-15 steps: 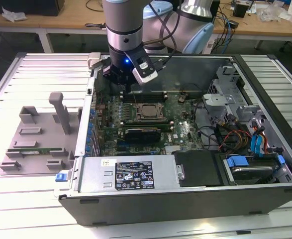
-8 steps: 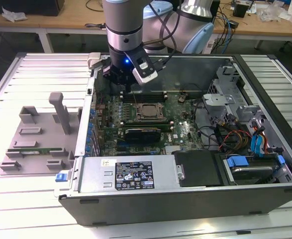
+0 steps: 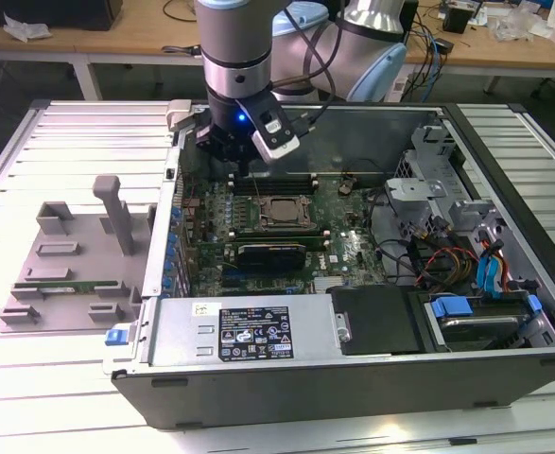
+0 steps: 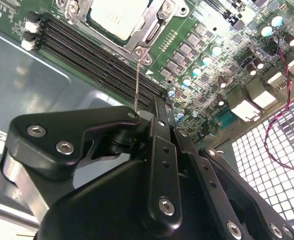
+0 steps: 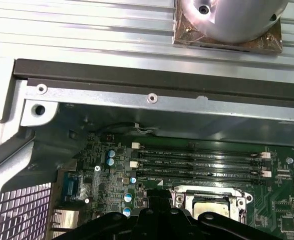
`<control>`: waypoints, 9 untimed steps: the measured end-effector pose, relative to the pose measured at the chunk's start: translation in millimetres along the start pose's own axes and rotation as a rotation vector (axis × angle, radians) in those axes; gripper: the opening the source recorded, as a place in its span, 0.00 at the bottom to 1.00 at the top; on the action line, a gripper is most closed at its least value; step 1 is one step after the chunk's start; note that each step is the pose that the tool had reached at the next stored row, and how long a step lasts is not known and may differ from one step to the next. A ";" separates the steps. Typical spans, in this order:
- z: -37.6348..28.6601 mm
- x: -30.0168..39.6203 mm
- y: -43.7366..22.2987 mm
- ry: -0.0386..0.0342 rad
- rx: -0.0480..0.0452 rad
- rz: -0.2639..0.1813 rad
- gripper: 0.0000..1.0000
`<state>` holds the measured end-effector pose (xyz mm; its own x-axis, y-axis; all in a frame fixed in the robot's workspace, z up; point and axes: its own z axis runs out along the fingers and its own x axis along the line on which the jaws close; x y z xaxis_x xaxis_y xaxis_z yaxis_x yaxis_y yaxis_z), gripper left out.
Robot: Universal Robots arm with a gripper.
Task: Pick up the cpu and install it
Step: 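Install the first cpu locking lever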
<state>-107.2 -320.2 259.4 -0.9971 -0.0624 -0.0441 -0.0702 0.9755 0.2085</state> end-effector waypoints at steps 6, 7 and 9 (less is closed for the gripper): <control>5.2 -7.8 -1.6 -0.0013 -0.0252 -0.001 0.11; 5.7 -13.0 -2.1 -0.0014 -0.0253 -0.001 0.11; 7.2 -27.0 -3.3 -0.0013 -0.0254 -0.001 0.11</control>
<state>-79.8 -320.2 252.9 -0.9970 -0.0629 -0.0455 -0.0718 0.9698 0.2332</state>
